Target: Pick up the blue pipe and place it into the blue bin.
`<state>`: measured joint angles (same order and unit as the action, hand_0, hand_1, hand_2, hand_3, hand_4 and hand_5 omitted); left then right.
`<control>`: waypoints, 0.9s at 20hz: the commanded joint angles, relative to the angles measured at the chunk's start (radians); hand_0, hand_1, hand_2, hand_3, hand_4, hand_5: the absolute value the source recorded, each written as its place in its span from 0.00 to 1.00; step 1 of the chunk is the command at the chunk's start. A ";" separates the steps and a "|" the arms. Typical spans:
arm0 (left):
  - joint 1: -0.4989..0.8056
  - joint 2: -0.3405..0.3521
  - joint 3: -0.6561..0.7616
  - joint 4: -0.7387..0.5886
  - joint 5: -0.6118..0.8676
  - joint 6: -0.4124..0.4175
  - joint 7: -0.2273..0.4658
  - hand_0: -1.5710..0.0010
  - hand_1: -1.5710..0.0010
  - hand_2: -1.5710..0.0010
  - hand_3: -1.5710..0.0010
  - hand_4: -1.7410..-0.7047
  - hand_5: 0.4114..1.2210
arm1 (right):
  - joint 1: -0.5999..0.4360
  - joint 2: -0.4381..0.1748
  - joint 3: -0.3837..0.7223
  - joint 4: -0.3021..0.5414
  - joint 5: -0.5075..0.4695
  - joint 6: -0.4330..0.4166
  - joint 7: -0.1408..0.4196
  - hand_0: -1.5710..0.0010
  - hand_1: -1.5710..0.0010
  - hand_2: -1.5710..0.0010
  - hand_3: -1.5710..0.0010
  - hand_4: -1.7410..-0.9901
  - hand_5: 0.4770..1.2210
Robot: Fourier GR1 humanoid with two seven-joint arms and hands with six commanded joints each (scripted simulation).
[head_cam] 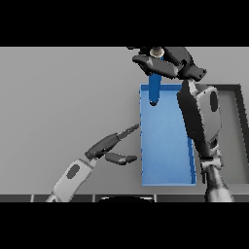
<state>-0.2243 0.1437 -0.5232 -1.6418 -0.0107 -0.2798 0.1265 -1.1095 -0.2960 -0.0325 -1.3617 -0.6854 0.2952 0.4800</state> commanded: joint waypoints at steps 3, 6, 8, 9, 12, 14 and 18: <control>0.001 0.013 0.006 0.005 -0.007 -0.001 -0.008 1.00 1.00 1.00 1.00 0.83 0.09 | 0.071 -0.009 -0.026 0.095 0.058 0.015 -0.012 0.00 0.00 0.00 0.00 0.32 1.00; -0.004 0.020 0.015 0.024 -0.011 -0.003 -0.014 1.00 1.00 1.00 1.00 0.83 0.09 | 0.150 -0.021 -0.043 0.164 0.128 0.009 0.008 0.00 0.00 0.00 0.00 0.32 1.00; 0.001 0.018 0.009 0.003 -0.010 -0.001 -0.023 1.00 1.00 1.00 1.00 0.84 0.09 | 0.212 -0.020 -0.048 0.181 0.164 -0.013 0.032 0.00 0.00 0.00 0.00 0.32 1.00; -0.006 0.018 0.011 0.007 -0.011 -0.001 -0.018 1.00 1.00 1.00 1.00 0.84 0.09 | 0.239 -0.020 -0.049 0.193 0.187 -0.020 0.039 0.00 0.00 0.00 0.00 0.32 1.00; -0.006 0.014 0.011 0.022 -0.014 -0.002 -0.021 1.00 1.00 1.00 1.00 0.84 0.08 | 0.318 -0.012 -0.043 0.174 0.230 -0.066 0.113 0.00 0.00 0.00 0.00 0.32 1.00; 0.014 0.013 -0.001 0.014 -0.024 0.003 -0.027 1.00 1.00 1.00 1.00 0.83 0.08 | 0.375 -0.018 -0.016 0.183 0.259 -0.103 0.130 0.00 0.00 0.00 0.00 0.32 1.00; 0.011 0.010 0.001 0.006 -0.021 0.007 -0.025 1.00 1.00 1.00 1.00 0.83 0.08 | 0.421 -0.116 0.136 0.261 0.186 -0.150 0.130 0.00 0.00 0.00 0.57 0.13 1.00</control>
<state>-0.2132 0.1541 -0.5220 -1.6357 -0.0321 -0.2726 0.1020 -0.6880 -0.4123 0.1037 -1.1004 -0.4991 0.1484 0.6096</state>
